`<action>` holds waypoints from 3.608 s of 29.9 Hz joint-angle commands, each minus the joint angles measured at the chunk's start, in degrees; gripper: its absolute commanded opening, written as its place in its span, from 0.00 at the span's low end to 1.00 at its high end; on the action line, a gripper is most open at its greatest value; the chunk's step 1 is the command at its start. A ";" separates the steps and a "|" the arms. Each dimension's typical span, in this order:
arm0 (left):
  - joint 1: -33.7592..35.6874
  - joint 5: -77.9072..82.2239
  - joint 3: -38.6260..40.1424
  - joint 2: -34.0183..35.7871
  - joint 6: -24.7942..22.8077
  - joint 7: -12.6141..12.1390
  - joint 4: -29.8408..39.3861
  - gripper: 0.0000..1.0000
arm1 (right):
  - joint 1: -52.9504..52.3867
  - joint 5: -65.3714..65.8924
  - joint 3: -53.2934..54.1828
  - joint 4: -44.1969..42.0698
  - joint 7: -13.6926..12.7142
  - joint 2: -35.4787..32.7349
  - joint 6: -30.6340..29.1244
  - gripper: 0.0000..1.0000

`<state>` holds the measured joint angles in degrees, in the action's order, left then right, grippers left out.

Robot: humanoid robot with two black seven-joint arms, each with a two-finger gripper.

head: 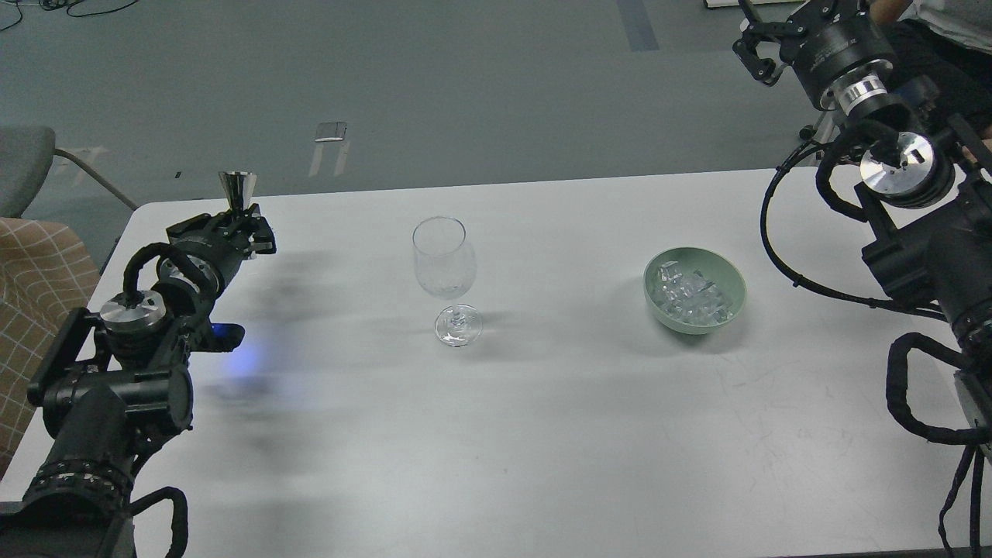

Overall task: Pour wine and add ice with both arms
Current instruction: 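Lift the jigger cup upright with the left gripper, then carry the jigger cup with the left gripper over the wine glass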

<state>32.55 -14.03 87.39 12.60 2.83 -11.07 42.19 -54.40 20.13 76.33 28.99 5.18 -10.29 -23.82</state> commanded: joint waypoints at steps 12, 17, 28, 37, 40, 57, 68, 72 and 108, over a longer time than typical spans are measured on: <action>-1.43 0.05 0.95 2.17 3.76 -0.09 16.50 0.03 | 0.00 0.00 0.05 0.10 0.00 -0.17 0.00 1.00; -7.15 0.14 0.07 2.87 3.23 -1.06 25.74 0.03 | 0.00 0.00 0.05 0.10 0.00 -0.17 0.00 1.00; -16.72 0.75 -3.26 2.43 3.32 -4.22 40.94 0.00 | 0.00 0.00 0.05 0.10 0.00 -0.17 0.00 1.00; -22.36 1.02 -5.12 1.90 3.76 -4.31 49.04 0.02 | 0.26 0.00 0.05 0.10 0.00 -0.43 0.00 1.00; -23.41 1.90 -5.12 1.64 3.76 -4.31 50.09 0.00 | 0.35 0.00 0.05 0.45 0.00 -0.43 0.00 1.00; -27.10 12.88 -11.18 -2.14 3.58 -4.31 52.55 0.00 | 1.67 0.00 0.05 1.94 0.00 -1.40 0.00 1.00; -27.02 21.58 -12.85 -0.82 2.18 -4.75 50.01 0.00 | 2.28 0.00 0.05 2.91 0.00 -1.84 0.09 1.00; -26.58 22.11 -12.94 -0.82 1.74 -4.84 50.01 0.00 | 2.63 0.00 0.05 3.09 0.00 -1.84 0.09 1.00; -21.83 35.21 -16.63 1.90 0.86 -9.23 49.74 0.00 | 2.72 -0.26 0.22 5.02 0.00 -2.89 0.18 1.00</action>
<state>10.67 20.68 70.75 14.38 4.05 -19.84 91.82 -51.69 19.87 76.61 33.95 5.19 -13.14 -23.65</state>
